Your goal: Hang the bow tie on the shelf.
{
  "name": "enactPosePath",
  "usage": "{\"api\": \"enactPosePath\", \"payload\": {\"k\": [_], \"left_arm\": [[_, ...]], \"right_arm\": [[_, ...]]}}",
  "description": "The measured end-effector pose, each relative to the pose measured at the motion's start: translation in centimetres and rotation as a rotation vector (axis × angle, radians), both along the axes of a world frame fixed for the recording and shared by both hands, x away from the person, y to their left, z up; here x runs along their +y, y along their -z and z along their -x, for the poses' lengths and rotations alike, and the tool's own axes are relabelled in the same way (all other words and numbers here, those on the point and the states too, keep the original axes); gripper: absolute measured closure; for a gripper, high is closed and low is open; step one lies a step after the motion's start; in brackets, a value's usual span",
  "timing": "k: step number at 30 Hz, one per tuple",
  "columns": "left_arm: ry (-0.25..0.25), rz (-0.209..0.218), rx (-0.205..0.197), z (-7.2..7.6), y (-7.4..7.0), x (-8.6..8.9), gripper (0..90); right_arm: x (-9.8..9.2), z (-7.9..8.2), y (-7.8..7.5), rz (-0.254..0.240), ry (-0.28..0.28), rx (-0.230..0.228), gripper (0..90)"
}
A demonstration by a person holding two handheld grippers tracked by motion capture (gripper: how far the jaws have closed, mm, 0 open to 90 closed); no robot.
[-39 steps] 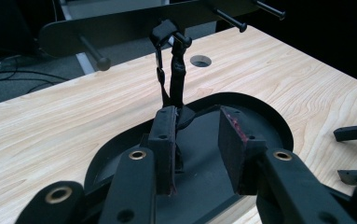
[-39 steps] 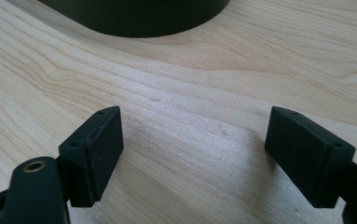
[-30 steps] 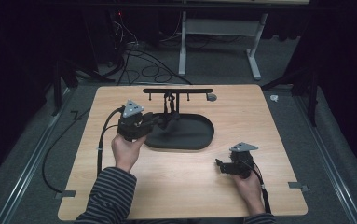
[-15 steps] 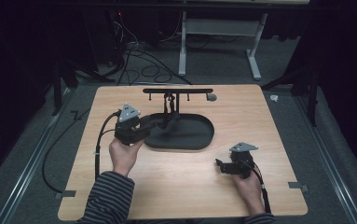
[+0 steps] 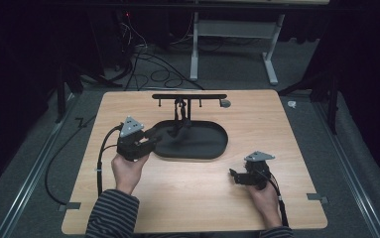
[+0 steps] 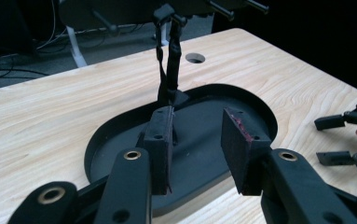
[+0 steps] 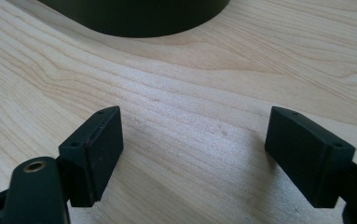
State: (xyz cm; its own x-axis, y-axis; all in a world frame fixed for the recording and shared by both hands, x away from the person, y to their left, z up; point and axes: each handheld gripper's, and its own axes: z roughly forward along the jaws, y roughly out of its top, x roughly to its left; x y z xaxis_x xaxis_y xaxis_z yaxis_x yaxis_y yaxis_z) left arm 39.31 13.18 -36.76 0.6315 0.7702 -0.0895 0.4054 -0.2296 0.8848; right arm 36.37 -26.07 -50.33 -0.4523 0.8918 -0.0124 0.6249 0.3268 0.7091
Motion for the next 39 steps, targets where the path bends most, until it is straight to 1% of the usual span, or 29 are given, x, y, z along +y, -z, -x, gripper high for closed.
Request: {"api": "enactPosePath", "payload": {"k": [4, 6, 12, 16, 26, 30, 33, 36, 39], "left_arm": [[-0.008, 0.019, -0.004, 0.5, 0.0, 0.6, 64.2], [-0.008, 0.021, 0.0, 0.5, 0.0, 0.7, 64.2], [-0.011, 0.026, -0.007, 1.0, 0.2, 0.8, 62.4], [-0.009, 0.05, -0.01, 1.2, 0.5, 0.9, 62.1], [0.005, 0.053, -0.006, 1.6, 0.9, 0.8, 63.1], [0.006, 0.048, 0.002, 1.5, 1.1, 0.8, 62.9], [0.005, 0.038, -0.001, 1.9, 1.2, 1.1, 62.7], [-0.003, 0.05, 0.002, 2.2, 1.4, 1.5, 62.6], [-0.007, 0.059, 0.02, 2.2, 1.9, 1.8, 62.6]], "right_arm": [[0.0, 0.0, 0.0, 0.0, 0.0, 0.0, 20.5], [0.0, 0.0, 0.0, 0.0, 0.0, 0.0, 20.5], [0.0, 0.0, 0.0, 0.0, 0.0, 0.0, 20.4], [0.0, 0.0, 0.0, 0.0, 0.0, 0.0, 20.5], [0.0, 0.0, 0.0, 0.0, 0.0, 0.0, 20.5], [0.0, 0.0, 0.0, 0.0, 0.0, 0.0, 20.5], [0.0, 0.0, 0.0, 0.0, 0.0, 0.0, 20.5], [0.0, 0.0, 0.0, 0.0, 0.0, 0.0, 20.5], [0.0, 0.0, 0.0, 0.0, 0.0, 0.0, 20.5]]}}
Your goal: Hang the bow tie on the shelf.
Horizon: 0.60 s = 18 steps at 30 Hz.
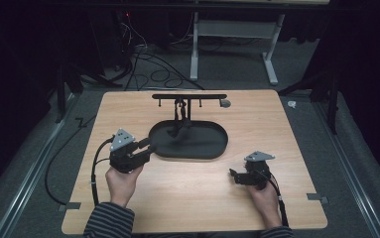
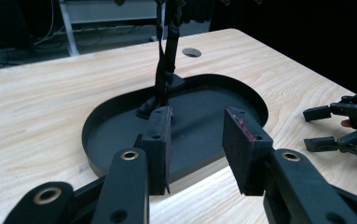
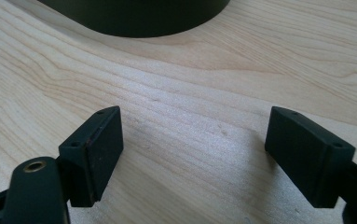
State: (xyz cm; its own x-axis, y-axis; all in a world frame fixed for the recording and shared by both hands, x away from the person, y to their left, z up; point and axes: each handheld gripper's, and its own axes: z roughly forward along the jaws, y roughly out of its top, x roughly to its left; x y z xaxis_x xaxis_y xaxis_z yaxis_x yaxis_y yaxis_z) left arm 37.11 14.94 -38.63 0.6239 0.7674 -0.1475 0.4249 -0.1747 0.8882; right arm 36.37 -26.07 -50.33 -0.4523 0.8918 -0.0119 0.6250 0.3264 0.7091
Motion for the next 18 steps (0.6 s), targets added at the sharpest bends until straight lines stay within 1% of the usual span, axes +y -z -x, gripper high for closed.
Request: {"api": "enactPosePath", "payload": {"k": [7, 11, 16, 18], "left_arm": [[0.02, 0.003, 0.008, 0.2, 0.6, -0.1, 61.8], [0.021, 0.007, 0.025, 0.1, 1.0, 0.0, 61.7], [0.028, 0.005, 0.023, 0.2, 1.2, -0.1, 61.5], [0.024, 0.012, 0.023, 0.3, 1.3, 0.0, 61.4]], "right_arm": [[0.0, 0.0, 0.0, 0.0, 0.0, 0.0, 20.5], [0.0, 0.0, 0.0, 0.0, 0.0, 0.0, 20.5], [0.0, 0.0, 0.0, 0.0, 0.0, 0.0, 20.5], [0.0, 0.0, 0.0, 0.0, 0.0, 0.0, 20.5]]}}
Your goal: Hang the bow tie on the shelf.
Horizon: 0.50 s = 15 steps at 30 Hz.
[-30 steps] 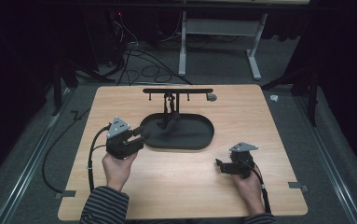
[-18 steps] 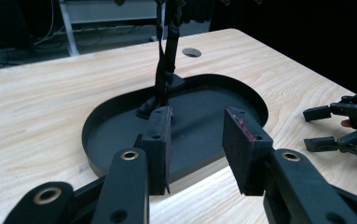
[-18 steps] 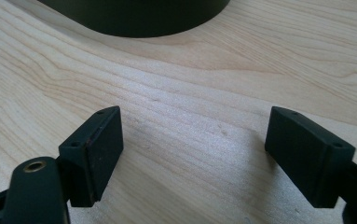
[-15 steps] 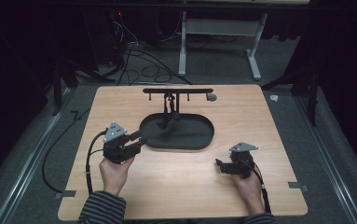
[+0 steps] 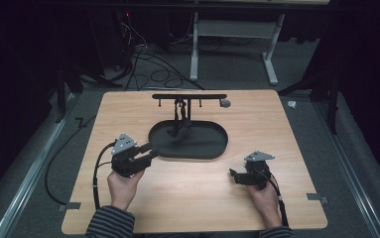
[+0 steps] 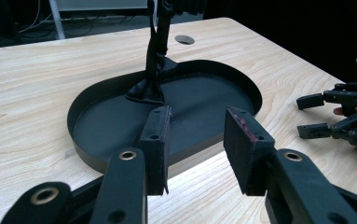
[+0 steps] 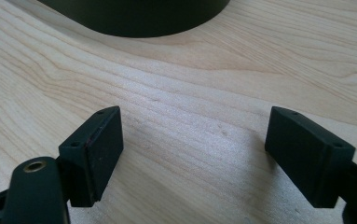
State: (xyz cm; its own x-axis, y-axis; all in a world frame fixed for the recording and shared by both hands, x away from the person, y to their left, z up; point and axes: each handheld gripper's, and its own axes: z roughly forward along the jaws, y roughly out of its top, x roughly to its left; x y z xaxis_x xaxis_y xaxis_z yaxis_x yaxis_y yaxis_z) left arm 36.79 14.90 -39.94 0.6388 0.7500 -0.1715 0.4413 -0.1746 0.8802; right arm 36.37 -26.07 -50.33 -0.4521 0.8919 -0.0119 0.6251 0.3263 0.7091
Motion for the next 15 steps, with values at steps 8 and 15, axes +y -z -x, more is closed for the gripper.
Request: {"api": "enactPosePath", "payload": {"k": [8, 15], "left_arm": [[0.004, 0.003, 0.016, 0.1, 0.6, -0.1, 60.8], [0.002, 0.004, 0.038, 0.1, 1.3, -0.1, 60.4]], "right_arm": [[0.0, 0.0, 0.0, 0.0, 0.0, 0.0, 20.4], [0.0, 0.0, 0.0, 0.0, 0.0, 0.0, 20.5]]}}
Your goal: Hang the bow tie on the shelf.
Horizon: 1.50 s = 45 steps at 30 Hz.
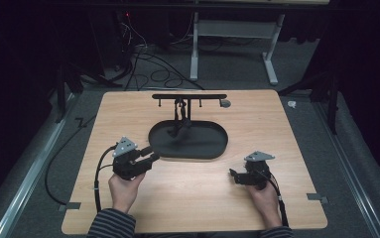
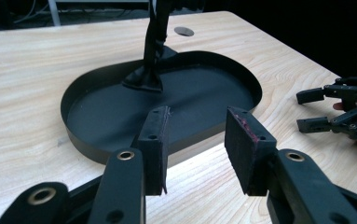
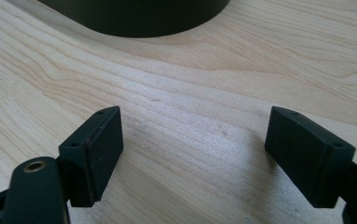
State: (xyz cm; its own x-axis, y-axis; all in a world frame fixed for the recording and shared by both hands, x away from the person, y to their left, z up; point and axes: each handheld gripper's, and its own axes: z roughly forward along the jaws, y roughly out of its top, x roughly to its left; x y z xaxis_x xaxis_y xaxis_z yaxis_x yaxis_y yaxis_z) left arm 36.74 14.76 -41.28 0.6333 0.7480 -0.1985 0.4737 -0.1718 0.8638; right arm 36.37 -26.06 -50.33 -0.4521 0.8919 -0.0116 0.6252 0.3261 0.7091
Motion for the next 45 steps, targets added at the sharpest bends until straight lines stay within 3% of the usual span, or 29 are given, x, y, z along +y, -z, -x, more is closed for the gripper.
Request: {"api": "enactPosePath", "payload": {"k": [30, 45], "left_arm": [[0.005, -0.006, 0.047, 0.4, 2.2, -0.6, 59.0], [0.002, -0.001, 0.106, 0.3, 3.9, -0.8, 58.1]], "right_arm": [[0.0, 0.0, 0.0, 0.0, 0.0, 0.0, 20.5], [0.0, 0.0, 0.0, 0.0, 0.0, 0.0, 20.5]]}}
